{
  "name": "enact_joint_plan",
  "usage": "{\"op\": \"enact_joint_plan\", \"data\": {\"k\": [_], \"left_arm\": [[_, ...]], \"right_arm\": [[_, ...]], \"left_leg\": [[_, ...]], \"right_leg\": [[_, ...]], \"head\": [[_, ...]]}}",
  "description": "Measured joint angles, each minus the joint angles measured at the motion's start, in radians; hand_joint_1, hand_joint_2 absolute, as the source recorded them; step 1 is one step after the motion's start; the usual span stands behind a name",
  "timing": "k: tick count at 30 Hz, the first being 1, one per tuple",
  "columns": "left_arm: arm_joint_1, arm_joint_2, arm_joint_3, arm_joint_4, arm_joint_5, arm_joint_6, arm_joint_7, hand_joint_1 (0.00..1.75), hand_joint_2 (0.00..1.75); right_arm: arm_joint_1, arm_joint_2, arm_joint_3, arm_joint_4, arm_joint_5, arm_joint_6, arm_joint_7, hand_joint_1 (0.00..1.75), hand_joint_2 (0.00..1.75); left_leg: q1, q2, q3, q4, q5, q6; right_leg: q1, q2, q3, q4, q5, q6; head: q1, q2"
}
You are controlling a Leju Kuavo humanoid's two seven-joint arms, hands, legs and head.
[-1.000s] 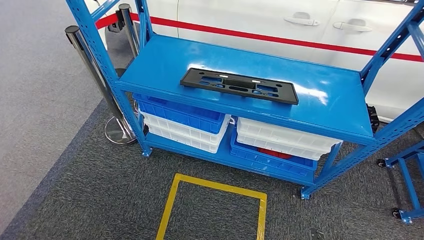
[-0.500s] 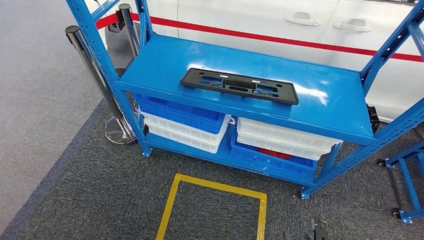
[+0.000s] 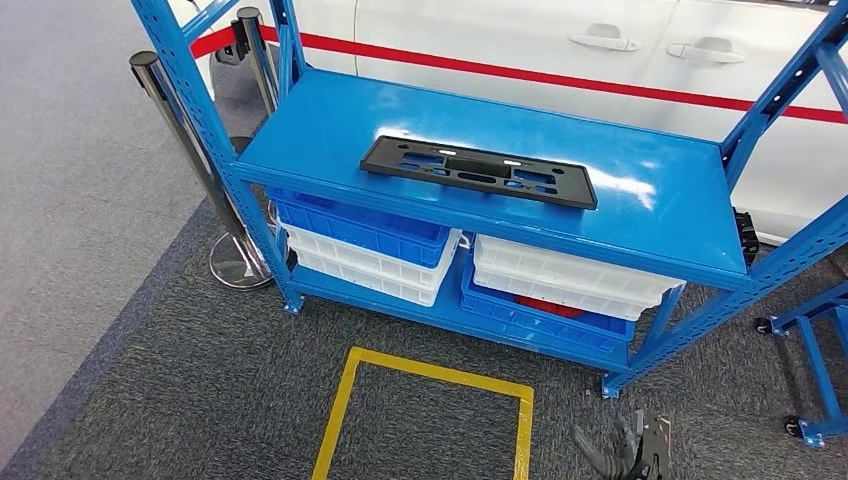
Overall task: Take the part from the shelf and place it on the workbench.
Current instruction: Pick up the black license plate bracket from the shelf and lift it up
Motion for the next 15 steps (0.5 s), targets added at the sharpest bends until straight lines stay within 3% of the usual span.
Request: {"op": "enact_joint_plan", "data": {"k": [9, 15], "left_arm": [[-0.001, -0.007, -0.011, 0.0, 0.004, 0.001, 0.017, 0.0, 1.75], [-0.001, -0.008, -0.018, 0.0, 0.007, 0.0, 0.019, 0.0, 1.75]], "right_arm": [[-0.021, 0.025, 0.059, -0.065, -0.11, 0.178, -0.078, 0.0, 1.75], [-0.025, 0.035, 0.098, -0.097, -0.125, 0.2, -0.093, 0.0, 1.75]], "left_leg": [[0.0, 0.0, 0.0, 0.0, 0.0, 0.0], [0.0, 0.0, 0.0, 0.0, 0.0, 0.0]], "right_leg": [[0.0, 0.0, 0.0, 0.0, 0.0, 0.0], [0.0, 0.0, 0.0, 0.0, 0.0, 0.0]], "head": [[0.0, 0.0], [0.0, 0.0]]}}
